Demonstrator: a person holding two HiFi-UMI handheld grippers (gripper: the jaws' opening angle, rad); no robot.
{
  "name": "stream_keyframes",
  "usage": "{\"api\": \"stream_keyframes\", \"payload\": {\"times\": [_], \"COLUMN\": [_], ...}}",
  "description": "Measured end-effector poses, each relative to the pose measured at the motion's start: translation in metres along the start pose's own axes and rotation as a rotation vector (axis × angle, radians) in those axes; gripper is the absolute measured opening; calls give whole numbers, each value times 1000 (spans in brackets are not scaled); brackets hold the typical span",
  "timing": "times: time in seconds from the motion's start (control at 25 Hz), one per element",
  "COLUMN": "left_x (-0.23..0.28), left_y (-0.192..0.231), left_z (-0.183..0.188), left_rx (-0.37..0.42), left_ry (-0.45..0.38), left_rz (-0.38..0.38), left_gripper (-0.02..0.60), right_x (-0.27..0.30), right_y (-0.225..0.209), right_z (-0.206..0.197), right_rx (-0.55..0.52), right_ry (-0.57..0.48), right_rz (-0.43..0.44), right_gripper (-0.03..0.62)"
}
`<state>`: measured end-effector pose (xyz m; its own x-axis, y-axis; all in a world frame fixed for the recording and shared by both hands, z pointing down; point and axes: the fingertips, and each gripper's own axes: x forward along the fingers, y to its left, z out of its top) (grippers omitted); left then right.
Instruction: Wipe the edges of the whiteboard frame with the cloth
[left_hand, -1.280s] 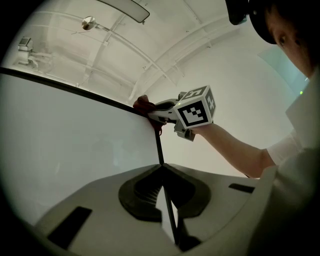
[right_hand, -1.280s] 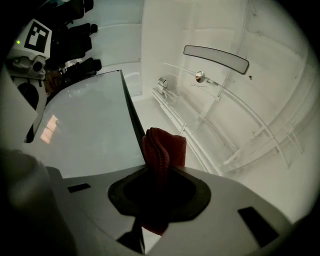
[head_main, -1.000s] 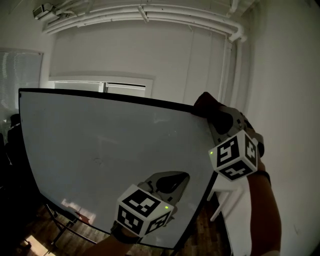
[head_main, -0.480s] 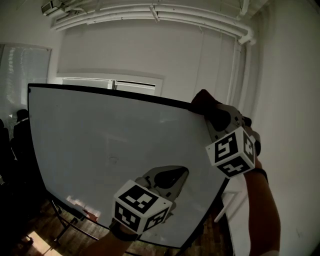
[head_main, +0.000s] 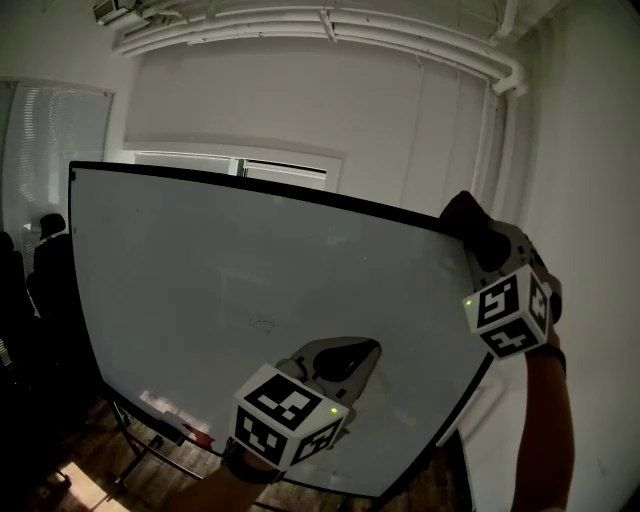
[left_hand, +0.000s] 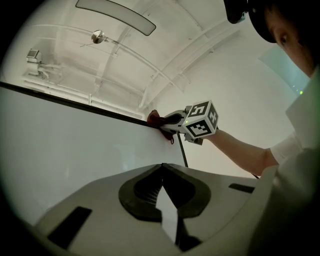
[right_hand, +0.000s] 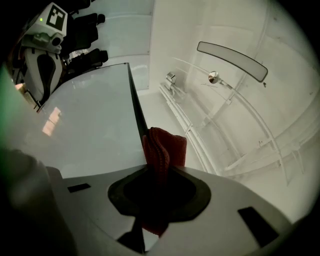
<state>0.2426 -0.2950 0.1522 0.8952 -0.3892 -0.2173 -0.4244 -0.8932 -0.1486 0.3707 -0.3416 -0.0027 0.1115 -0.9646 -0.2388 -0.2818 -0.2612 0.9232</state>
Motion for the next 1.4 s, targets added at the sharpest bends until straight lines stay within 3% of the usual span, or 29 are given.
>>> {"api": "stream_keyframes", "payload": {"times": [0.24,0.52,0.72,0.96,1.4], "left_x": [-11,-18,-27,-53,-114], "left_y": [18,15,15,43,119], "left_z": [-5,-13,-20,-16,-4], "left_rx": [-14,-24,-8,12,59], "left_ry": [1,4,17,19,34], "left_rz": [9,47,81,93,52], "left_gripper": [9,9,9,9,9], "right_x": [10,13,18,31,57], "right_y": [9,20,27,48,78], "right_z": [18,45,62,94,175], "right_rx": [-56,47,64,44,67], "right_ry": [28,-16,-45,-51,-43], "right_rz": [-12,-21,-23,-7,-69], "right_gripper": [71,71,71,71,71]}}
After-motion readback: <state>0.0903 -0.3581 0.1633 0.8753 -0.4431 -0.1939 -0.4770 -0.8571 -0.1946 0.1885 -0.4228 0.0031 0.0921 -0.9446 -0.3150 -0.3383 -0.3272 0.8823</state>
